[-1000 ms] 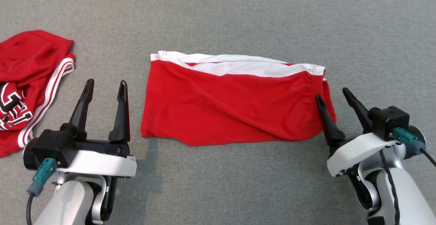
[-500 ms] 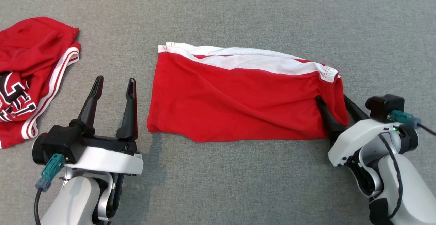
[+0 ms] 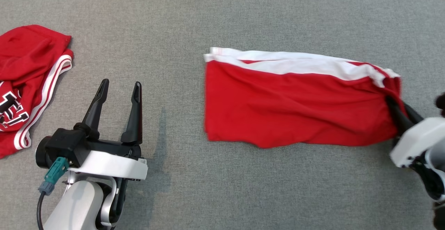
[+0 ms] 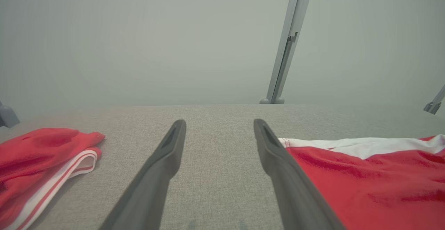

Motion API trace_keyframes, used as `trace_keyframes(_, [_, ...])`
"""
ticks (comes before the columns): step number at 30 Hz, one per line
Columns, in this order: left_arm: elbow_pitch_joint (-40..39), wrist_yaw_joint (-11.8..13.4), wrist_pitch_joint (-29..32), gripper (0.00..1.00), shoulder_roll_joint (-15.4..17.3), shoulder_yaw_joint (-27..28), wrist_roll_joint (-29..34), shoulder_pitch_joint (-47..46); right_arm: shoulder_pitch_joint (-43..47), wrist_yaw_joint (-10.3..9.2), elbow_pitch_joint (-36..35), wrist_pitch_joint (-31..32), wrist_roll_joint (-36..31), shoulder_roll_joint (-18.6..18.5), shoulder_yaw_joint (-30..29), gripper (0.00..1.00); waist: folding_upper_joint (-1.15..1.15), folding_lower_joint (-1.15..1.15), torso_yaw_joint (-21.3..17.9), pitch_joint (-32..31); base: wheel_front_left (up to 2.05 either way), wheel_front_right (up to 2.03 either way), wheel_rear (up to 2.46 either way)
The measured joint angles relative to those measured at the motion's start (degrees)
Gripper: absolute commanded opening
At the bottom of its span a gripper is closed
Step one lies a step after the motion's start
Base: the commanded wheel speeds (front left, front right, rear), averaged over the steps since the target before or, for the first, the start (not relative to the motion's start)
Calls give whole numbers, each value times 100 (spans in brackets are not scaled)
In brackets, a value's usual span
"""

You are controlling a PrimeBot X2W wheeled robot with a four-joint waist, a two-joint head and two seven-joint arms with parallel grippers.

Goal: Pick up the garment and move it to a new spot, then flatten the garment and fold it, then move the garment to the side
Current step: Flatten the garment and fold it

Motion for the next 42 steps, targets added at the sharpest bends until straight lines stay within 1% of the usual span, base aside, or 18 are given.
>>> trace_keyframes(2, [4, -15, -1, 100, -4, -4, 2, 0, 147, 0, -67, 68, 1, -119, -222, 0, 0, 0, -1, -12, 0, 0, 0])
trace_keyframes(4, [4, -16, -1, 100, -4, -1, 4, 1, 253, -1, -148, 140, 3, -121, -348, 0, 0, 0, -14, -15, 0, 0, 0])
trace_keyframes(7, [-2, -16, -1, 100, 12, 16, 10, 3, 288, 0, -320, 182, 35, -48, -454, 0, 0, 0, -60, -3, 0, 0, 0])
trace_keyframes(9, [-7, -16, -1, 100, 23, 22, 10, 3, 274, -1, -486, 171, 279, 98, -452, 0, 0, 0, -84, 8, 0, 0, 0])
trace_keyframes(13, [-26, -35, -1, 100, 69, 12, 57, 1, 187, -1, -827, 277, 920, 386, -271, 0, 0, 0, -118, 22, 0, 0, 0])
trace_keyframes(17, [-32, -34, -1, 100, 66, -26, 73, 0, 61, -2, -1226, 355, 1546, 561, -8, 0, 0, 0, -117, 13, 0, 0, 0])
trace_keyframes(20, [-19, -35, -1, 100, 56, -64, 81, -4, -47, -2, -1484, 415, 1793, 635, 281, 0, 0, 0, -91, 3, 0, 0, 0])
trace_keyframes(23, [4, -49, -1, 100, 29, -99, 89, -26, -238, -2, -1608, 403, 1892, 765, 632, 0, 0, 0, -48, 0, 0, 0, 0])
trace_keyframes(26, [37, -70, -1, 100, -22, -144, 90, -48, -452, -2, -1570, 396, 1990, 923, 1043, 0, 0, 0, 19, -3, 0, 0, 0])
trace_keyframes(30, [84, -144, -1, 100, -111, -198, 94, -150, -709, -2, -1280, 375, 2005, 1047, 1583, 0, 0, 0, 163, 17, 0, 0, 0])
trace_keyframes(37, [196, -272, -1, 100, -272, -189, 138, -225, -1018, -2, -456, 113, 1815, 1066, 2085, 0, 0, 0, 449, 94, 0, 0, 0])
trace_keyframes(38, [208, -299, -1, 100, -291, -172, 153, -241, -1059, -2, -361, 76, 1790, 1066, 2135, 15, 0, 0, 479, 106, 0, 0, 0])
trace_keyframes(39, [218, -312, -1, 100, -311, -157, 156, -241, -1092, -2, -285, 8, 1791, 1069, 2182, 44, 0, 0, 501, 117, 0, 0, 0])
trace_keyframes(40, [229, -314, -1, 100, -334, -147, 175, -241, -1121, -2, -220, -64, 1790, 1071, 2227, 91, 0, 0, 517, 127, 0, 0, 0])
trace_keyframes(41, [234, -321, -1, 100, -355, -137, 198, -240, -1148, -2, -169, -111, 1773, 1070, 2284, 100, 0, 0, 526, 135, 0, 0, 0])
trace_keyframes(42, [237, -323, -1, 100, -372, -123, 202, -239, -1166, -2, -122, -158, 1770, 1077, 2335, 100, 0, 0, 527, 138, 0, 0, 0])
